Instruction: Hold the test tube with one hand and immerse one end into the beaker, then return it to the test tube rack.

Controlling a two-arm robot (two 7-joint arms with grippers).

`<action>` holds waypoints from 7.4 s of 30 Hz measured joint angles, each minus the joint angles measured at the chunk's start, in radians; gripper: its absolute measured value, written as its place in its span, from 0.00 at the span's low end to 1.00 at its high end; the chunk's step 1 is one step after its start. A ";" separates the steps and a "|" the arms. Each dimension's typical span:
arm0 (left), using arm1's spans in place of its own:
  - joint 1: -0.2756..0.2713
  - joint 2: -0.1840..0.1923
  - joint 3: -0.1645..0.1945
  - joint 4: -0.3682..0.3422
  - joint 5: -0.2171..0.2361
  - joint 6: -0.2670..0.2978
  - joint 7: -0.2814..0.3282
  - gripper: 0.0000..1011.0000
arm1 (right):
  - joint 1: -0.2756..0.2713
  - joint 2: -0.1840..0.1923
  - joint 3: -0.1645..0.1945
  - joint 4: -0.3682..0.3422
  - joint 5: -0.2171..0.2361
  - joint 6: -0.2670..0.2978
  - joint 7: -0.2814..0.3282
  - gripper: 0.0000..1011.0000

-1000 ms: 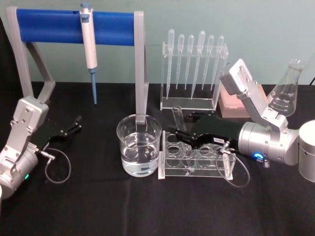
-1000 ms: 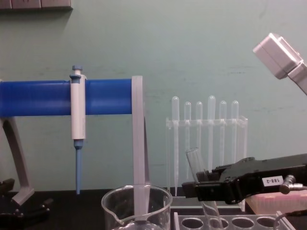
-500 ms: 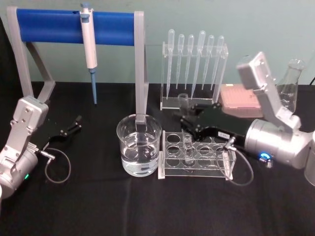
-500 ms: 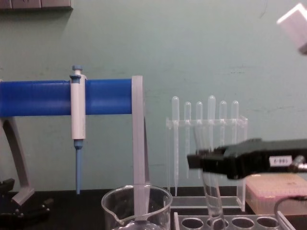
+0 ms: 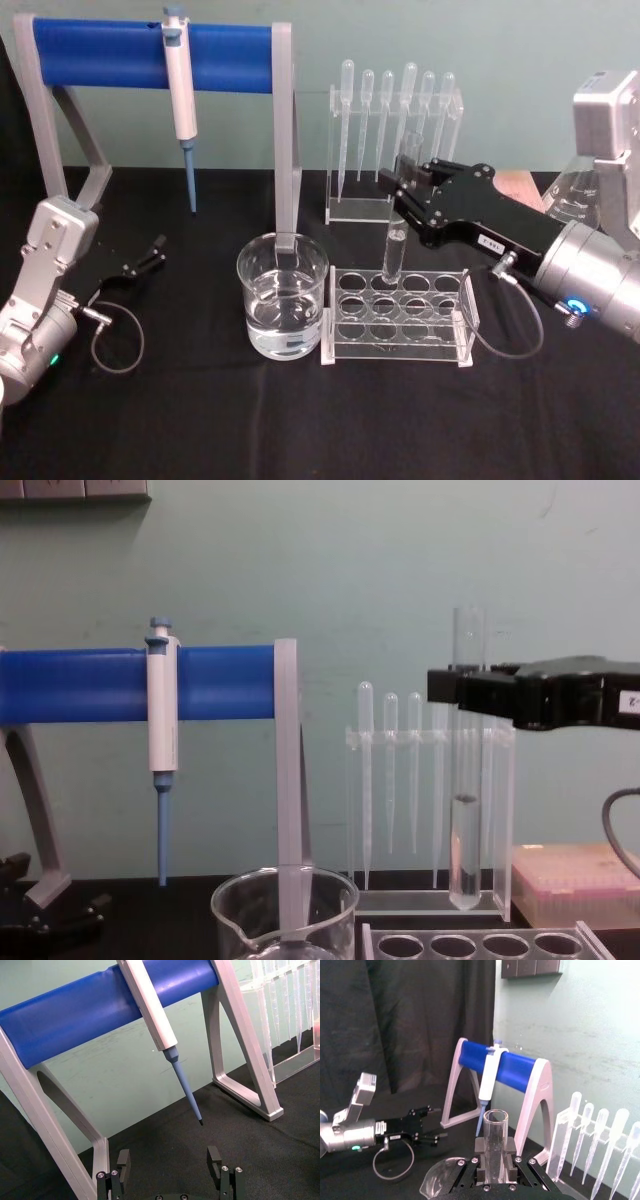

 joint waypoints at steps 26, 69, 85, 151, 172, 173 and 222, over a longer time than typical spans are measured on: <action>0.000 0.000 0.000 0.000 0.000 0.000 0.000 0.99 | -0.009 -0.003 0.011 -0.008 0.004 -0.007 -0.010 0.22; 0.000 0.000 0.000 0.000 0.000 0.000 0.000 0.99 | -0.007 -0.003 0.010 -0.007 0.003 -0.005 -0.008 0.22; 0.000 0.000 0.000 0.000 0.000 0.000 0.000 0.99 | -0.008 -0.003 0.010 -0.007 0.003 -0.005 -0.008 0.22; 0.000 0.000 0.000 0.000 0.000 0.000 0.000 0.99 | 0.214 -0.146 -0.143 0.135 -0.046 0.032 0.040 0.22; 0.000 0.000 0.000 0.000 0.000 0.000 0.000 0.99 | 0.233 -0.242 -0.217 0.328 -0.107 -0.095 0.085 0.22; 0.000 0.000 0.000 0.000 0.000 0.000 0.000 0.99 | 0.231 -0.244 -0.219 0.335 -0.112 -0.101 0.086 0.22; 0.000 0.000 0.000 0.000 0.000 0.000 0.000 0.99 | 0.159 -0.292 -0.196 0.431 -0.176 -0.220 0.108 0.22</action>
